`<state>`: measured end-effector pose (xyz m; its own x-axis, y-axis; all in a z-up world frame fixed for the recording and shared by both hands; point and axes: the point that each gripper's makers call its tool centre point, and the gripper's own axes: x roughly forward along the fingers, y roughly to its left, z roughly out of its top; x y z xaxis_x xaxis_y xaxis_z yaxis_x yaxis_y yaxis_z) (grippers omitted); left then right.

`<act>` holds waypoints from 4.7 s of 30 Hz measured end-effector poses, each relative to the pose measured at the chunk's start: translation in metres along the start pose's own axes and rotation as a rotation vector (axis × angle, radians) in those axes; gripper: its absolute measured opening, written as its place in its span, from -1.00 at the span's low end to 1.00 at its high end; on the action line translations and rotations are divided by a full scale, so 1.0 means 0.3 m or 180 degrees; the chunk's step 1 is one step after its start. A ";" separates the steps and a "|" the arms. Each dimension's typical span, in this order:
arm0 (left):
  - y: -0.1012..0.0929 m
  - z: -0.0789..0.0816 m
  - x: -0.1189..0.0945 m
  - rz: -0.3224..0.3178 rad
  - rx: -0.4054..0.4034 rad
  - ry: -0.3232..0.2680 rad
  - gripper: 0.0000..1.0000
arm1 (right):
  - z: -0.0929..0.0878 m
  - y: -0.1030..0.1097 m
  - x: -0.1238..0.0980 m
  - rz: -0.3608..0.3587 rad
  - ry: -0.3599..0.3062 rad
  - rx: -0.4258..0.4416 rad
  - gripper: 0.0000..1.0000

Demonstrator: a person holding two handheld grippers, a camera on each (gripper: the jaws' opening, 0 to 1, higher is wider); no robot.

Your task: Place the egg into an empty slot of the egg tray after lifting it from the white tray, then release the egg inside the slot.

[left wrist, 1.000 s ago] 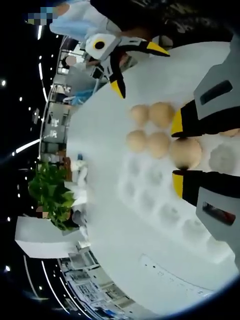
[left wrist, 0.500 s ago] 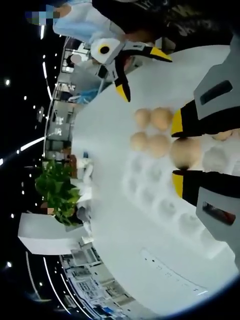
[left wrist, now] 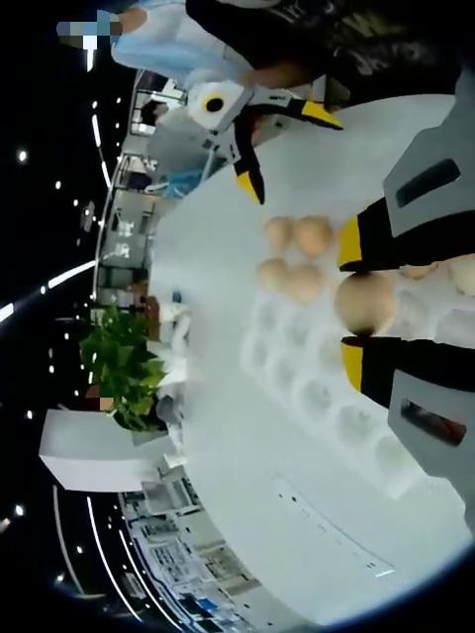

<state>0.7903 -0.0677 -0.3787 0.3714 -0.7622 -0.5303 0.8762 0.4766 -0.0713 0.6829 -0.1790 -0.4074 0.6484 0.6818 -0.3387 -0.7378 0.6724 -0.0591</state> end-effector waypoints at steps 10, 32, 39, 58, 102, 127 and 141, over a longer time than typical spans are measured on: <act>0.024 -0.032 -0.063 0.0109 -0.0090 -0.0044 -0.49 | 0.007 0.016 0.018 0.0072 -0.0003 -0.0025 0.76; 0.087 -0.081 -0.247 0.0413 -0.0217 -0.0137 -0.49 | 0.038 0.069 0.045 0.0175 -0.0019 -0.0089 0.75; 0.117 -0.106 -0.326 0.0552 -0.0281 -0.0189 -0.49 | 0.048 0.074 0.051 0.0198 -0.0022 -0.0109 0.75; 0.177 -0.186 -0.477 0.0865 -0.0473 -0.0329 -0.49 | 0.051 0.070 0.060 0.0204 0.0020 -0.0151 0.75; 0.230 -0.453 -0.605 0.1294 -0.0835 -0.0165 -0.49 | 0.059 0.118 0.095 0.0305 0.0096 -0.0234 0.75; 0.271 -0.475 -0.605 0.1262 -0.0838 -0.0090 -0.52 | 0.053 0.121 0.095 0.0292 0.0094 -0.0197 0.74; 0.227 -0.460 -0.615 0.1287 -0.0868 -0.0295 -0.30 | 0.055 0.107 0.080 0.0285 0.0037 -0.0135 0.70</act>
<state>0.7390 0.1658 -0.4024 0.7015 -0.5224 -0.4847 0.5487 0.8300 -0.1003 0.6779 -0.1363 -0.4018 0.5775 0.7351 -0.3553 -0.8002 0.5958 -0.0679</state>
